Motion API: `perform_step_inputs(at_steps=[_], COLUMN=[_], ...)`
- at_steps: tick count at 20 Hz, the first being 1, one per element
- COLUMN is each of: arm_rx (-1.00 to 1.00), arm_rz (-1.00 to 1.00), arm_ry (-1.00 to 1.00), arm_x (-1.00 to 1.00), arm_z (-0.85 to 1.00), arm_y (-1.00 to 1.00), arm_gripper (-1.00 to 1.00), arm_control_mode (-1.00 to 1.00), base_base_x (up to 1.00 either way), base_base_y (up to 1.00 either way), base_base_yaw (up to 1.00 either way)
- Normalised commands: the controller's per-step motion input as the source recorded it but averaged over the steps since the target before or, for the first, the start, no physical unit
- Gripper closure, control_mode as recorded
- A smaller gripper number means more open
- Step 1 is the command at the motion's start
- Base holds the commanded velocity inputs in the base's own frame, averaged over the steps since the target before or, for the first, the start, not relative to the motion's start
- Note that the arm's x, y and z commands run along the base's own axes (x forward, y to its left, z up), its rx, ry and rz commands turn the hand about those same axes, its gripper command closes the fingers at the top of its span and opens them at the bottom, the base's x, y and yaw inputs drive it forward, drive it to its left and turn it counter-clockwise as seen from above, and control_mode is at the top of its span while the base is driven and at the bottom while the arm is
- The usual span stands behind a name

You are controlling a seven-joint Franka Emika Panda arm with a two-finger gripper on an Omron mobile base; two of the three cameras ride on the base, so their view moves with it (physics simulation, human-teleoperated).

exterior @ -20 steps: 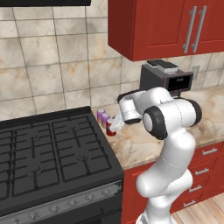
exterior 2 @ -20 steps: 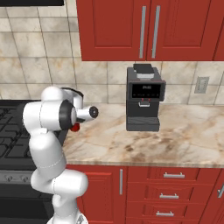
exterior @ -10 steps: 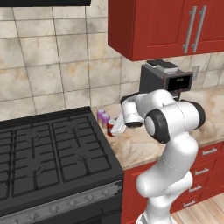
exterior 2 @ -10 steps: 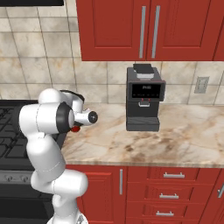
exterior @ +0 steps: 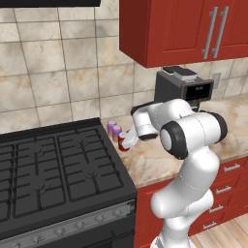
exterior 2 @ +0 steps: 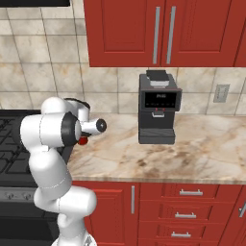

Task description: Four empty soda cans are scattered around the kitchen. Gather all the cans and cluster them next to the stove for recycling.

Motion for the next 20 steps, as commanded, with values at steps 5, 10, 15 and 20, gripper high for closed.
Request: perform_step_inputs(at_steps=[5, 10, 15, 20], arm_rx=[0.00, 0.00, 0.00, 0.01], arm_rz=[0.00, 0.00, -0.03, -0.03], arm_ry=[0.11, 0.06, 0.01, 0.00], arm_x=[0.00, -0.01, 0.00, 0.00], arm_z=[0.00, -0.03, 0.00, 0.00], arm_y=[0.07, 0.00, 0.00, 0.00], arm_gripper=[-1.00, -1.00, -1.00, -1.00], arm_control_mode=[-1.00, -1.00, -1.00, -1.00], base_base_x=[0.00, 0.00, 0.00, 0.00], base_base_y=[0.00, 0.00, 0.00, 0.00], base_base_yaw=[0.00, 0.00, 0.00, 0.00])
